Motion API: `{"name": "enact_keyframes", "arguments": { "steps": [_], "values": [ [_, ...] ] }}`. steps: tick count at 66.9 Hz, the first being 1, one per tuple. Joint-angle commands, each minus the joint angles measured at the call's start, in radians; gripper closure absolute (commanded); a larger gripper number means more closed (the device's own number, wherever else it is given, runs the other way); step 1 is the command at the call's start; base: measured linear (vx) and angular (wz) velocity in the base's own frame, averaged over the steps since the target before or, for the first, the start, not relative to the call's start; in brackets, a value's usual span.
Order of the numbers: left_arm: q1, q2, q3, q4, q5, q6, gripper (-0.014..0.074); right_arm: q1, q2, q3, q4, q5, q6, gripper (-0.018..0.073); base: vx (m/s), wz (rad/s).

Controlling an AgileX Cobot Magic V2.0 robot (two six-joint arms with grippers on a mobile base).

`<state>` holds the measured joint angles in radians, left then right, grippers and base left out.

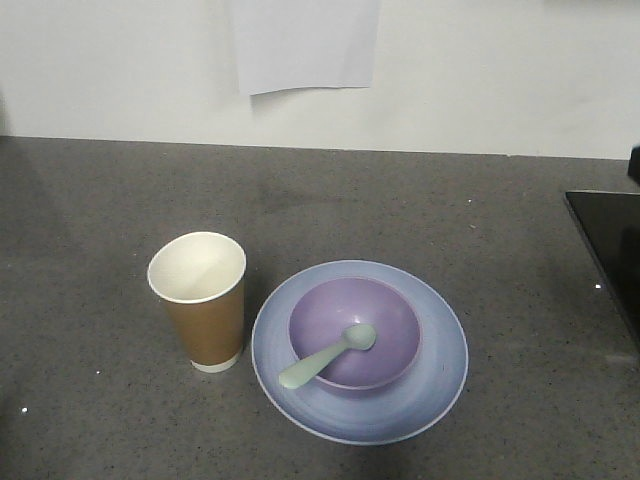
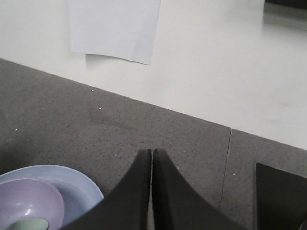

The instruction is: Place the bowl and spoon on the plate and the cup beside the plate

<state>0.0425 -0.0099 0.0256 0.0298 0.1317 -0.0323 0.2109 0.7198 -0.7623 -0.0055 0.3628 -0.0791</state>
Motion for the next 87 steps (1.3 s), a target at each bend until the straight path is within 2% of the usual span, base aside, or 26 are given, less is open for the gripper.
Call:
{"name": "enact_keyframes", "arguments": {
  "steps": [1, 14, 33, 47, 50, 87],
  "values": [
    [0.001, -0.013, -0.008, 0.0, -0.065, -0.008, 0.0604, -0.059, -0.114, 0.163, -0.02, -0.279, 0.088, 0.0562, 0.0, 0.0],
    [0.001, -0.013, -0.008, 0.0, -0.065, -0.008, 0.0604, -0.21, -0.372, 0.471, -0.037, -0.308, 0.166, 0.0562, 0.0, 0.0],
    [0.001, -0.013, -0.008, 0.0, -0.065, -0.008, 0.0604, -0.299, -0.606, 0.696, -0.028, -0.349, 0.188, 0.0562, 0.0, 0.0],
    [0.001, -0.013, -0.008, 0.0, -0.065, -0.008, 0.0604, -0.3, -0.692, 0.797, -0.028, -0.376, 0.188, 0.0562, 0.0, 0.0],
    [0.001, -0.013, -0.008, 0.0, -0.065, -0.008, 0.0604, -0.3, -0.709, 0.794, -0.03, -0.34, 0.187, 0.0562, 0.0, 0.0],
    [0.001, -0.013, -0.008, 0.0, -0.065, -0.008, 0.0604, -0.299, -0.741, 0.795, -0.009, -0.371, 0.162, 0.0562, 0.0, 0.0]
  ]
}}
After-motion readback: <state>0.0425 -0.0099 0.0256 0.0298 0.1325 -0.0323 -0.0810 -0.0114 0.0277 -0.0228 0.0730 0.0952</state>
